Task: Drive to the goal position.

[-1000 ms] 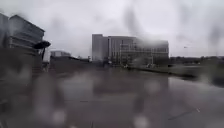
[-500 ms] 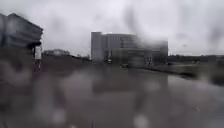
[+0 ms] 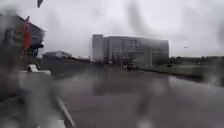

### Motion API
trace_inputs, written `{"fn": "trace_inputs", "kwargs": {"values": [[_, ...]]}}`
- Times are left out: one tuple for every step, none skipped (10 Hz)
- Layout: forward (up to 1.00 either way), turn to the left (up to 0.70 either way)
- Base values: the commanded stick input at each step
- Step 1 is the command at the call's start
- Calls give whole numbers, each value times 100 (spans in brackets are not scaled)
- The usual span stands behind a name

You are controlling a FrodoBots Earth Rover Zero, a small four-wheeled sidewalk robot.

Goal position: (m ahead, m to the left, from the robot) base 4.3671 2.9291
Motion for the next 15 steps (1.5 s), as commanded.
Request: {"fn": "trace_inputs", "kwargs": {"values": [[-100, 0], [-100, 0], [-100, 0], [-100, 0], [-100, 0], [-100, 0], [-100, 0], [-100, 0], [-100, 0], [-100, 0], [-100, 0], [-100, 0], [-100, 0], [-100, 0], [-100, 0]]}}
